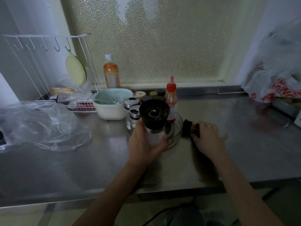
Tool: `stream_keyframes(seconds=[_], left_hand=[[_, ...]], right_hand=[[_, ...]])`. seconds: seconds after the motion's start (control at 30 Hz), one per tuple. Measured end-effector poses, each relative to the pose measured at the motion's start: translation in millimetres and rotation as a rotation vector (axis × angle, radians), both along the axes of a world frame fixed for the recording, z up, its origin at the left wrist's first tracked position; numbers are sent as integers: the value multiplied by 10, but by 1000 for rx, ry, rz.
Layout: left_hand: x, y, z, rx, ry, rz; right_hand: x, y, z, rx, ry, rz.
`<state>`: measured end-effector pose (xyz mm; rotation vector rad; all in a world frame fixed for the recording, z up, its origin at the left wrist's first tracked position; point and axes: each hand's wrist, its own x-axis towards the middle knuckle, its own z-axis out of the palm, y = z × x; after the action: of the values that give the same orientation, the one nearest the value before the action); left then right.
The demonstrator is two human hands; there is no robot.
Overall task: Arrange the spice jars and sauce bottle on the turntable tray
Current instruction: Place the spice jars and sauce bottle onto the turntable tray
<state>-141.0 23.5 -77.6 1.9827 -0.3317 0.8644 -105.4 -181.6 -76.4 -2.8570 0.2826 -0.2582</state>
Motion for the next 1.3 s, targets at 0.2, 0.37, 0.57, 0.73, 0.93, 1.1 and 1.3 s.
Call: stream_keyframes(seconds=[0.2, 0.37, 0.57, 0.73, 0.93, 1.1, 1.3], left_hand=[[17, 62, 15, 1, 1, 4], [24, 61, 10, 55, 19, 22], [52, 47, -19, 158, -3, 79], [69, 18, -30, 159, -13, 99], [83, -20, -13, 193, 35, 54], [92, 41, -2, 283, -9, 83], [57, 99, 12, 200, -213, 201]], right_hand=[[-67, 66, 131, 287, -315, -45], [-76, 516, 508, 692, -447, 201], [253, 768, 242, 617, -235, 224], [-185, 673, 397, 800, -497, 258], [-620, 879, 359, 983, -297, 593], [-430, 942, 401, 804, -366, 475], [-194, 825, 404, 873, -412, 338]])
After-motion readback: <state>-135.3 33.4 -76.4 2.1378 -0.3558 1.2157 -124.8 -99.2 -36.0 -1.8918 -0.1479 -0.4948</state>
